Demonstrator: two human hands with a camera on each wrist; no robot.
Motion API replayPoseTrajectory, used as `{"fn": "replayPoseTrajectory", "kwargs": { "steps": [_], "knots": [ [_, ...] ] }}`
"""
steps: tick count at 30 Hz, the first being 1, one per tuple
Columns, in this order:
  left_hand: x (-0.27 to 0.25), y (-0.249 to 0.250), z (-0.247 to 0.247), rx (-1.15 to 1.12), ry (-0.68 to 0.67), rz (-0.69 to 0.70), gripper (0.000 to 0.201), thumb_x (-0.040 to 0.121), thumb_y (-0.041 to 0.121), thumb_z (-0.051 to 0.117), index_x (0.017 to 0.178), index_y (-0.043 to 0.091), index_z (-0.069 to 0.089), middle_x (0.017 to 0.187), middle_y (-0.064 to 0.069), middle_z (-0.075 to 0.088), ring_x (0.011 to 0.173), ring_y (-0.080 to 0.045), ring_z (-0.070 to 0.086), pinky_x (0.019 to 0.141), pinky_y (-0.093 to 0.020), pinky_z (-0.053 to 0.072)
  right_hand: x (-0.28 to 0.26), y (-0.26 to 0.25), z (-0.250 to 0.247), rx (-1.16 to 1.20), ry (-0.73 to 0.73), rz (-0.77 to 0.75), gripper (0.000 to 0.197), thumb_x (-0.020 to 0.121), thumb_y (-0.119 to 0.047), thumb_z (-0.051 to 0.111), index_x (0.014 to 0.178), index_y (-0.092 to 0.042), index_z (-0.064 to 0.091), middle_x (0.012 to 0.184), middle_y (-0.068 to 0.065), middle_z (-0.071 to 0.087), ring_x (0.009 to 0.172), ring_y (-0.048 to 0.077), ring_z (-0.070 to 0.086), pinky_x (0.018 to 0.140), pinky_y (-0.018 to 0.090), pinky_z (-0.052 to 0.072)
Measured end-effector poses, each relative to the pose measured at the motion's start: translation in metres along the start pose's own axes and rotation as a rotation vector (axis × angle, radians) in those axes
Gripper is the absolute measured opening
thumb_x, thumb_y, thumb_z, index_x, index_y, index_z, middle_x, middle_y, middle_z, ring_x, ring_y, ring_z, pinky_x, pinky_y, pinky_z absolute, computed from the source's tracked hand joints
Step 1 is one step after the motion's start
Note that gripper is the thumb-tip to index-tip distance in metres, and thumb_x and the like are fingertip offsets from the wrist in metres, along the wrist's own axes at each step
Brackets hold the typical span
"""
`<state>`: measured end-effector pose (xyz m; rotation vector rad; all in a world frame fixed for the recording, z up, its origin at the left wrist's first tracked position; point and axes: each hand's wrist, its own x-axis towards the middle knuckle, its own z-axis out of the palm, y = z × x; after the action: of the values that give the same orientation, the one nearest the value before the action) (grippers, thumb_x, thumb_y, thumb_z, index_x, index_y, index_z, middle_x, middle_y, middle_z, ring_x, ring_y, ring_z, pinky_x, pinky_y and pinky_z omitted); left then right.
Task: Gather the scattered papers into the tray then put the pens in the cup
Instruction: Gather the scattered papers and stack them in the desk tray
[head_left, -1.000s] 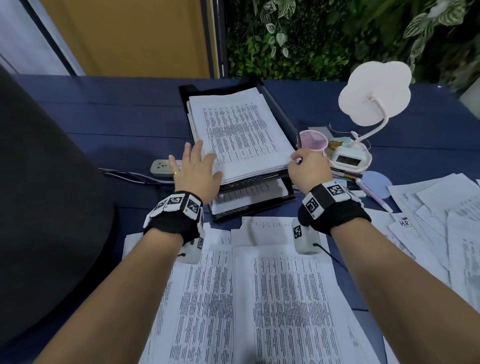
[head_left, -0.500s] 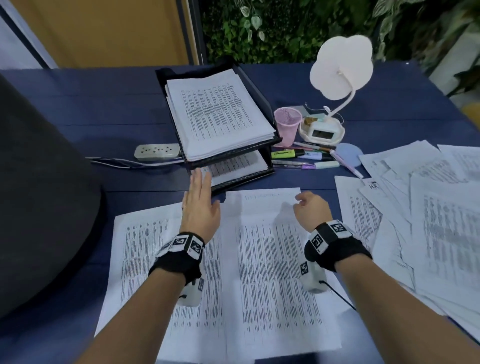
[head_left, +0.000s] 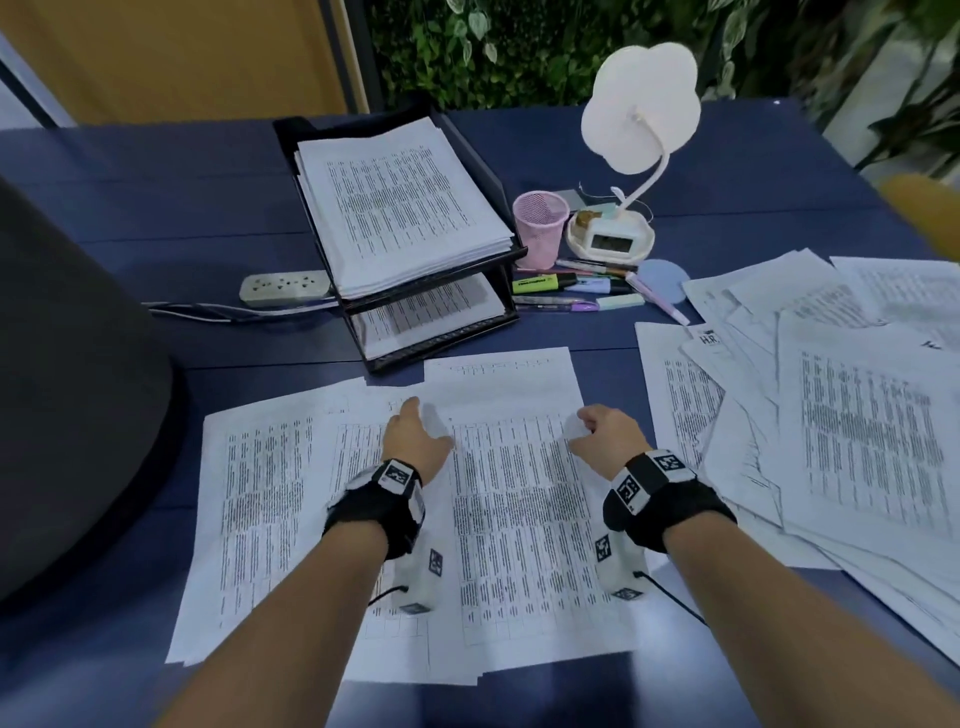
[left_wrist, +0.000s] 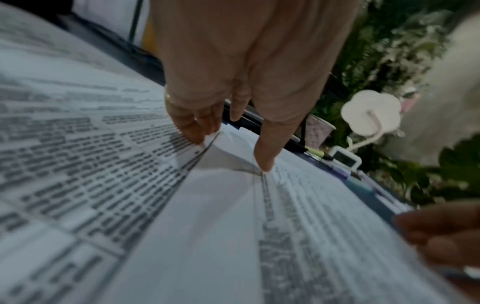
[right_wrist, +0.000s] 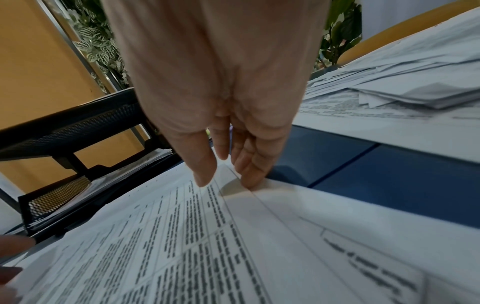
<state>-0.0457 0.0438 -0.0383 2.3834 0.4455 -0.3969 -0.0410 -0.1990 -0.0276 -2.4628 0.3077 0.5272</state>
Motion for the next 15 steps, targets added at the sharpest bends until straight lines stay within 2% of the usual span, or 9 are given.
{"fn": "replayPoseTrajectory", "kwargs": {
  "steps": [2, 4, 6, 11, 15],
  "knots": [
    [0.000, 0.001, 0.002, 0.059, 0.026, -0.030, 0.084, 0.079, 0.026, 0.073, 0.146, 0.010, 0.025, 0.138, -0.017, 0.043, 0.128, -0.033, 0.040, 0.105, -0.038, 0.037, -0.002, 0.003, -0.001, 0.022, -0.001, -0.013, 0.054, 0.085, -0.016, 0.065, 0.136, -0.010, 0.048, 0.133, 0.009, 0.055, 0.122, 0.024, 0.052, 0.097, 0.029, 0.042],
    [-0.003, 0.000, 0.004, 0.239, 0.000, -0.023, 0.088, 0.075, 0.034, 0.075, 0.145, 0.014, 0.026, 0.143, -0.012, 0.038, 0.131, -0.032, 0.035, 0.106, -0.039, 0.035, -0.005, 0.005, -0.001, 0.040, -0.002, -0.031, 0.054, 0.084, -0.016, 0.067, 0.135, -0.009, 0.049, 0.133, 0.009, 0.055, 0.121, 0.023, 0.053, 0.098, 0.028, 0.042],
    [-0.004, -0.001, 0.004, 0.321, -0.044, 0.001, 0.088, 0.074, 0.037, 0.075, 0.144, 0.018, 0.026, 0.145, -0.008, 0.033, 0.132, -0.031, 0.030, 0.105, -0.041, 0.037, -0.008, 0.007, -0.001, 0.045, -0.018, -0.052, 0.054, 0.084, -0.014, 0.066, 0.135, -0.010, 0.049, 0.133, 0.009, 0.055, 0.122, 0.022, 0.052, 0.100, 0.029, 0.042],
    [-0.003, -0.003, -0.001, 0.272, -0.079, 0.108, 0.089, 0.071, 0.029, 0.079, 0.144, 0.020, 0.029, 0.145, -0.009, 0.035, 0.132, -0.030, 0.029, 0.106, -0.038, 0.034, -0.018, 0.009, 0.001, 0.005, -0.086, -0.118, 0.056, 0.087, -0.013, 0.064, 0.139, -0.012, 0.044, 0.140, 0.008, 0.048, 0.128, 0.022, 0.046, 0.103, 0.028, 0.037],
    [-0.003, 0.001, -0.001, 0.219, -0.049, 0.082, 0.090, 0.072, 0.023, 0.079, 0.145, 0.016, 0.028, 0.140, -0.014, 0.037, 0.131, -0.031, 0.033, 0.106, -0.037, 0.035, -0.020, 0.011, 0.000, 0.048, -0.090, -0.119, 0.058, 0.087, -0.014, 0.065, 0.140, -0.015, 0.043, 0.140, 0.005, 0.048, 0.129, 0.020, 0.046, 0.103, 0.028, 0.037]
  ]
}}
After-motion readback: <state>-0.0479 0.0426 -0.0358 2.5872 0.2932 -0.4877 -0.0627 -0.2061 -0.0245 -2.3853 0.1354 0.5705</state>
